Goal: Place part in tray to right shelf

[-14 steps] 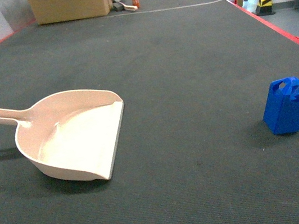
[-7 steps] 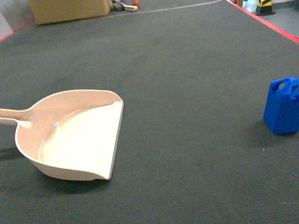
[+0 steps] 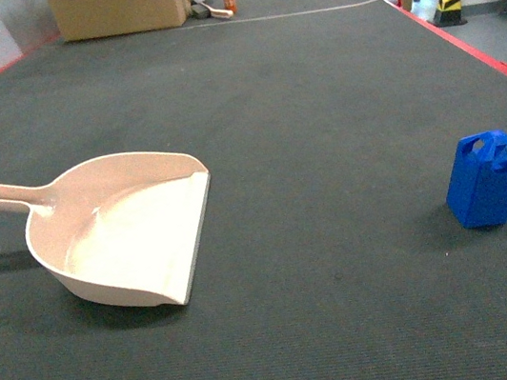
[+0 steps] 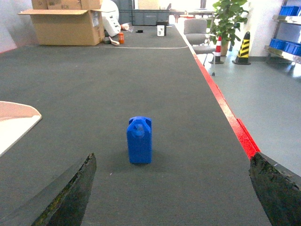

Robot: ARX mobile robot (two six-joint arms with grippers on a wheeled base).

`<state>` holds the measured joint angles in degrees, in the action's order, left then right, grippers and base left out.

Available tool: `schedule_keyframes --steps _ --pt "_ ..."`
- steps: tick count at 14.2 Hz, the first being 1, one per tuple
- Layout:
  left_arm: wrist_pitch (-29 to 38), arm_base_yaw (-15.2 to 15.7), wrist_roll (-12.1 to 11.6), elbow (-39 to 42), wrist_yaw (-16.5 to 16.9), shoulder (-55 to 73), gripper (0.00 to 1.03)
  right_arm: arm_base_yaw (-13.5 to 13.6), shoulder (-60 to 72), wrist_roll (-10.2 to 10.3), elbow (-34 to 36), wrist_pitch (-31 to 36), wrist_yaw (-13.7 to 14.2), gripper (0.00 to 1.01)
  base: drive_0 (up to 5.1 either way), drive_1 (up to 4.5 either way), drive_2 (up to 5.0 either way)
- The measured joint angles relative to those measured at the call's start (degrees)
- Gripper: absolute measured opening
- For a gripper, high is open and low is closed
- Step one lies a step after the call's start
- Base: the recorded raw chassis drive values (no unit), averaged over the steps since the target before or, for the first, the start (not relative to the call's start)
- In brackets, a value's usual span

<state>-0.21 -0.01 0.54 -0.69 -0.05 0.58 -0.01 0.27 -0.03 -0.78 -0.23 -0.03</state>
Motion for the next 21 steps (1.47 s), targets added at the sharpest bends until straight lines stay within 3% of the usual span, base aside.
schedule_keyframes --steps 21 --pt "0.0 0.0 0.0 0.0 0.0 0.0 0.98 0.0 0.0 0.0 0.0 0.0 0.0 0.98 0.0 0.00 0.0"
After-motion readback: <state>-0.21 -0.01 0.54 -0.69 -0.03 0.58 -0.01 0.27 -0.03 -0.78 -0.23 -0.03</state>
